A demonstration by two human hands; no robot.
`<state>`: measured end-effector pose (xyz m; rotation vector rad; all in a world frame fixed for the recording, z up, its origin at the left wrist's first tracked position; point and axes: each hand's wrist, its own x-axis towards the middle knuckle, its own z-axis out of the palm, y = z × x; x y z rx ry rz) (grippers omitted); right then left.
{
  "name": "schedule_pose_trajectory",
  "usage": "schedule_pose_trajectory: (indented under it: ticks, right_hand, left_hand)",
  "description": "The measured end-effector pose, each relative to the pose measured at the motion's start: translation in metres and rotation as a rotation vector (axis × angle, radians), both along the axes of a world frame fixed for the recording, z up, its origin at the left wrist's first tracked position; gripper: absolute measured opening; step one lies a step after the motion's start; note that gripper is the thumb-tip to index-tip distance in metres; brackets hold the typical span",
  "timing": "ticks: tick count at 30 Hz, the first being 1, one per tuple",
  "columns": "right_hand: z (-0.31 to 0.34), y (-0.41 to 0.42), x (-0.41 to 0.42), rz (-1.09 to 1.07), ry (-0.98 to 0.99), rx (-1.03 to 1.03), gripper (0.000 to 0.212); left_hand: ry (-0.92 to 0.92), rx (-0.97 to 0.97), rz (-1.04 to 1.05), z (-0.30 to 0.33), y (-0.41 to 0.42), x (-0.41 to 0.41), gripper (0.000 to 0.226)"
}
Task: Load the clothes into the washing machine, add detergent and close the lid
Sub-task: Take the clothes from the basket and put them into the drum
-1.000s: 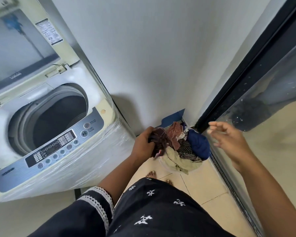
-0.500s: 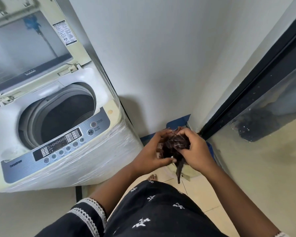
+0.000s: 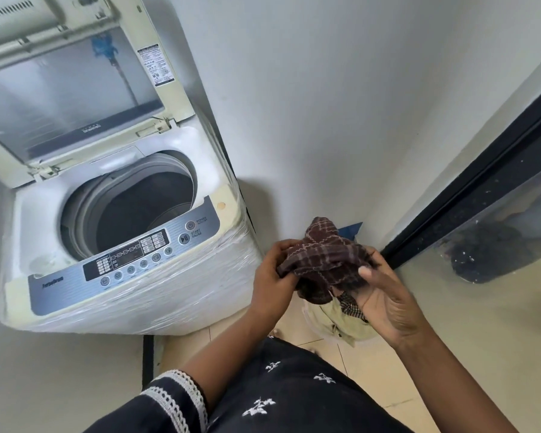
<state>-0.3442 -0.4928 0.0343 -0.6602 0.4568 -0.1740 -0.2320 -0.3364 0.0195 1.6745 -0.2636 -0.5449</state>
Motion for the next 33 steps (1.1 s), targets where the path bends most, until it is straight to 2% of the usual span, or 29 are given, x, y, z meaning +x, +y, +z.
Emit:
schedule_pose_trajectory:
  ticks: [2, 3, 5, 6, 8, 9, 11, 12, 16, 18, 22, 27, 33]
  right_hand:
    - [-0.001, 0.000, 0.004, 0.081, 0.089, -0.049, 0.083]
    - [-0.003, 0.001, 0.006, 0.123, 0.147, -0.083, 0.079]
    - [-0.004, 0.008, 0.012, 0.167, 0.224, -0.108, 0.055]
    - [-0.006, 0.011, 0.016, 0.184, 0.255, -0.091, 0.053]
    - [-0.006, 0.019, 0.025, 0.217, 0.294, -0.018, 0.074]
    - [-0.004, 0.024, 0.032, 0.226, 0.283, 0.030, 0.076]
    - [0.002, 0.034, 0.047, 0.213, 0.254, 0.088, 0.046]
    - [0.005, 0.038, 0.056, 0.200, 0.255, 0.081, 0.039]
    - [0.005, 0.057, 0.092, 0.120, 0.283, 0.016, 0.048]
    - [0.006, 0.067, 0.114, 0.111, 0.286, -0.025, 0.034]
    - [0.006, 0.101, 0.171, 0.167, 0.277, -0.094, 0.024]
    - [0.001, 0.150, 0.251, 0.263, 0.270, -0.177, 0.025]
    - [-0.007, 0.204, 0.337, 0.366, 0.251, -0.227, 0.023]
  left_hand:
    - [0.147, -0.092, 0.060, 0.006, 0.003, 0.004, 0.042]
    - [0.191, -0.120, 0.066, 0.009, 0.005, 0.006, 0.042]
    - [0.268, -0.170, 0.060, 0.012, 0.010, 0.012, 0.044]
    - [0.316, -0.200, 0.060, 0.013, 0.013, 0.015, 0.045]
    - [0.432, -0.270, 0.055, 0.013, 0.020, 0.019, 0.046]
    - [0.483, -0.304, 0.044, 0.012, 0.024, 0.022, 0.045]
    - [0.543, -0.331, 0.006, 0.011, 0.034, 0.031, 0.044]
    - [0.552, -0.317, -0.014, 0.011, 0.040, 0.036, 0.044]
    - [0.525, -0.149, -0.120, 0.017, 0.069, 0.071, 0.055]
    - [0.514, -0.107, -0.135, 0.022, 0.085, 0.091, 0.045]
    - [0.439, -0.086, -0.013, 0.025, 0.121, 0.139, 0.028]
    - [0.425, -0.156, 0.187, 0.020, 0.165, 0.200, 0.028]
    - [0.421, -0.182, 0.300, 0.004, 0.220, 0.265, 0.029]
